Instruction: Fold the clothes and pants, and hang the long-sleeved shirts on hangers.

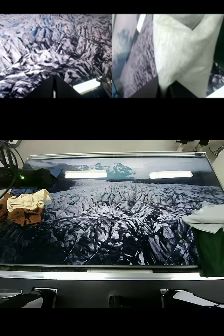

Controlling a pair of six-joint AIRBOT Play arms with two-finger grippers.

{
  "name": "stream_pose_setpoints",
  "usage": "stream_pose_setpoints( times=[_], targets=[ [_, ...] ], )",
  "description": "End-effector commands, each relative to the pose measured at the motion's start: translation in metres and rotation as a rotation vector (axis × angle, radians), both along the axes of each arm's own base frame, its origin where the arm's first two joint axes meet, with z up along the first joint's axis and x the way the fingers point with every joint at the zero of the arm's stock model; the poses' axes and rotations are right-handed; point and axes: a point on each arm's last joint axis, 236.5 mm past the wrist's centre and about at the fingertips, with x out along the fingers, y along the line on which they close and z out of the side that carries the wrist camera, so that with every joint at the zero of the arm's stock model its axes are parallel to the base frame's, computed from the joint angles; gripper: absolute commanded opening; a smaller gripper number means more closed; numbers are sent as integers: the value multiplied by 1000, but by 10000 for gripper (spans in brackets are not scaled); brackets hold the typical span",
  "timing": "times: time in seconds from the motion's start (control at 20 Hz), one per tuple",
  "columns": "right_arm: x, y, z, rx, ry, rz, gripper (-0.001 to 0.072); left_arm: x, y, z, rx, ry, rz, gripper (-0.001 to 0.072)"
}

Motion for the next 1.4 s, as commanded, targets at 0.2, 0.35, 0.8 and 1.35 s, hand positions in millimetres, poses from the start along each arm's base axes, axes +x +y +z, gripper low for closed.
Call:
stream_pose_setpoints(
  times=[0.2, 0.35, 0.8, 1.35],
  targets=[
    [-49, -22, -3, 64, 87, -134, 48, 0, 0, 0, 1, 0, 0, 21],
    [-97, -10, -36, 94, 339, -119, 50, 0, 0, 0, 1, 0, 0, 22],
    [-181, -16, -116, 107, 747, -196, 50, 0, 0, 0, 0, 1, 0, 22],
    [-210, -7, -183, 138, 879, -198, 409, 2, 1, 1, -2, -7, 4, 21]
  ],
)
